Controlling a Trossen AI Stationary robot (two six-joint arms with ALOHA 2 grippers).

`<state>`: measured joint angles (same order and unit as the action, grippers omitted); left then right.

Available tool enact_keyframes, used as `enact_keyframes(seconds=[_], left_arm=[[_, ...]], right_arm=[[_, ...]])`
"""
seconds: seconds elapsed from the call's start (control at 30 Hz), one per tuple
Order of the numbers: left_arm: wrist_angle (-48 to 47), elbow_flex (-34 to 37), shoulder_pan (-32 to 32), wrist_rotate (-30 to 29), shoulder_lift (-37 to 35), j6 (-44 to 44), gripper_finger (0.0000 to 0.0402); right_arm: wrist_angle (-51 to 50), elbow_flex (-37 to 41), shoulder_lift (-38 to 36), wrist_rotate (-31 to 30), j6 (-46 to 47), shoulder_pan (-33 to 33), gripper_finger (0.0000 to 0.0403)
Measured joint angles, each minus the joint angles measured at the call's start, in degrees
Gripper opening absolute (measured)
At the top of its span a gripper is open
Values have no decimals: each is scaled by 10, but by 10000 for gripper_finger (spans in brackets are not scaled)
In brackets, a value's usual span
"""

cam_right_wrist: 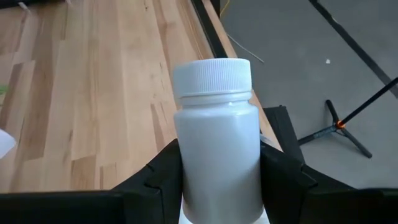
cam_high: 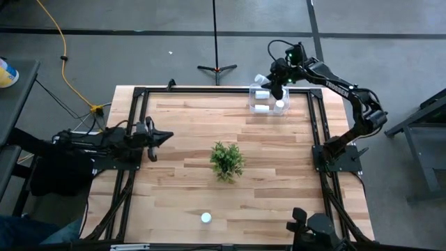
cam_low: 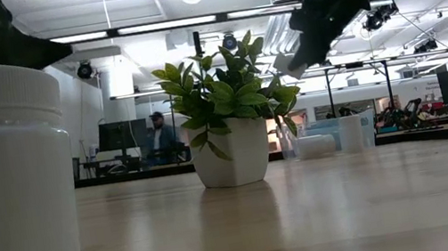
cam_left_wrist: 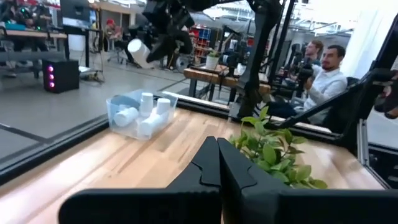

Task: Pick and place pill bottles into a basket
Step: Put the left white pill bottle into the transparent bin

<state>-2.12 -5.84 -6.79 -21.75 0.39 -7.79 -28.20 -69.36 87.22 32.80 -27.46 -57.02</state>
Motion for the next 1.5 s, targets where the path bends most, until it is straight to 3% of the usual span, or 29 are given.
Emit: enact_keyframes(seconds=[0.43, 1.23, 1.5], left_arm=[[16, 1, 0, 5, 0, 2, 24], [-11, 1, 0, -30, 0, -10, 29], [-15, 1, 0, -33, 0, -15, 22]], right_arm=[[14, 0, 5, -3, -3, 0, 158], [-30, 0, 122, -30, -56, 10, 158], [-74, 0, 147, -77, -89, 13, 158]])
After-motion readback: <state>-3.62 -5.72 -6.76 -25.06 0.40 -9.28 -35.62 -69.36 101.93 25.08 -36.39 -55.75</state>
